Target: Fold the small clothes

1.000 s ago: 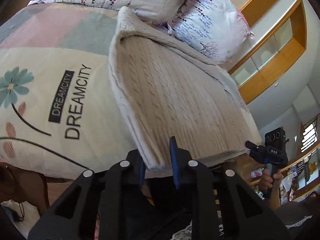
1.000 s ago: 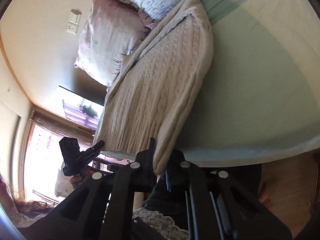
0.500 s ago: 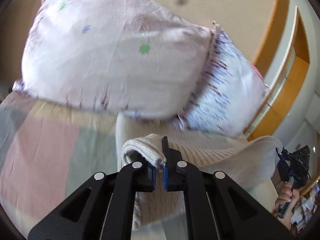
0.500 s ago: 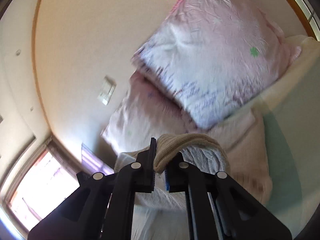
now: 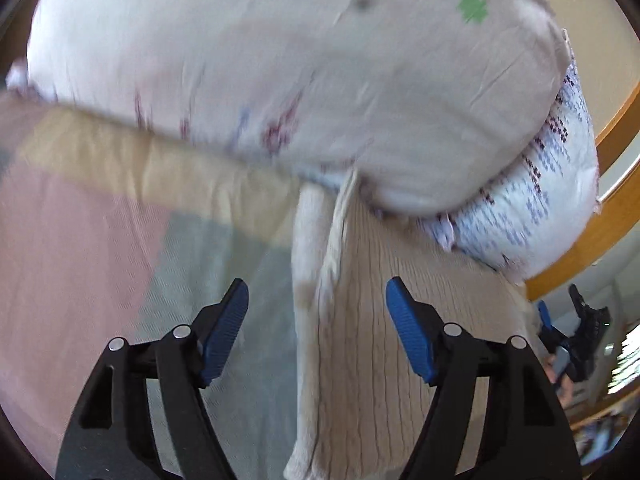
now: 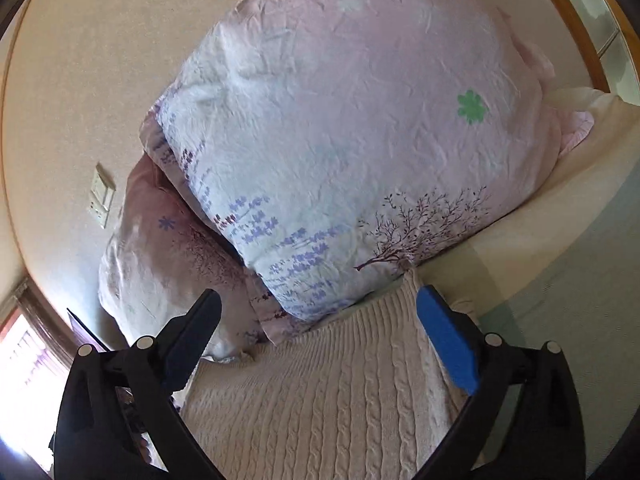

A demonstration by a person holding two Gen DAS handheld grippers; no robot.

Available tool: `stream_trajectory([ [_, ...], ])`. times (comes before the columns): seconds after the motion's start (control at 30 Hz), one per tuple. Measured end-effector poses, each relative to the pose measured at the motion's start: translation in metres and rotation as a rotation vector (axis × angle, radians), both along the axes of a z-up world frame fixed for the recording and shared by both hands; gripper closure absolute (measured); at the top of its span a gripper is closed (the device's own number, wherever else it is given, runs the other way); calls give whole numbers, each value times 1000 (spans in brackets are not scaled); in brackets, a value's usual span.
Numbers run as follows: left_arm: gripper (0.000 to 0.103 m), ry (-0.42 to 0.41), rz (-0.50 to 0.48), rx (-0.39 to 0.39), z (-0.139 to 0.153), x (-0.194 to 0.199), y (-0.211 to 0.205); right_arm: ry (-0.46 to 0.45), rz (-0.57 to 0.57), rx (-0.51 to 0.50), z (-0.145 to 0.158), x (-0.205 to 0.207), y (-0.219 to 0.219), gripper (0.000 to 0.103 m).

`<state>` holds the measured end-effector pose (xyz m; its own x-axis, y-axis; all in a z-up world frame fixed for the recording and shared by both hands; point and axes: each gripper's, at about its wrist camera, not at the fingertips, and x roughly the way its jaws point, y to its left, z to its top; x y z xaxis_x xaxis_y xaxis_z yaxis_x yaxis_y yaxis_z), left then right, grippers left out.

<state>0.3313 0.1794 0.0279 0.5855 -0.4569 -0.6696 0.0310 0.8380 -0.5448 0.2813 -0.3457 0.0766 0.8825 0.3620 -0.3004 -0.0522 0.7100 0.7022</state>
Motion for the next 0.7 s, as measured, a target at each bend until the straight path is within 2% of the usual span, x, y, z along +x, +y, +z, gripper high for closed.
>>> stream_trajectory([
  [0.07,36,40,-39,-63,-15,0,-5,3,-6,5,-3,0,-5,3],
  [0.1,37,52,-54,-70,-21,2,-9,17,0,9,-4,0,-7,3],
  [0.17,38,26,-54,-48,-23,0,-17,31,0,28,-7,3,-12,3],
  [0.23,55,34,-38,-81,-26,4,-19,44,8,59,-11,7,-13,3],
  [0.27,71,72,-35,-140,-34,8,-21,47,18,80,-12,8,-16,3],
  [0.33,79,81,-3,-183,-33,8,-17,53,35,117,-13,9,-21,3],
  [0.4,83,71,12,-214,-21,3,-16,59,36,131,-10,8,-25,3],
  [0.47,84,25,-7,-274,6,-2,-31,59,25,138,-5,6,-31,3],
  [0.5,85,-5,-28,-279,23,-3,-45,54,16,141,-2,4,-36,3],
  [0.6,85,-90,-133,-306,67,0,-108,39,-33,117,13,-6,-53,4],
  [0.7,84,-112,-268,-384,83,18,-199,47,-85,50,21,-13,-65,6],
])
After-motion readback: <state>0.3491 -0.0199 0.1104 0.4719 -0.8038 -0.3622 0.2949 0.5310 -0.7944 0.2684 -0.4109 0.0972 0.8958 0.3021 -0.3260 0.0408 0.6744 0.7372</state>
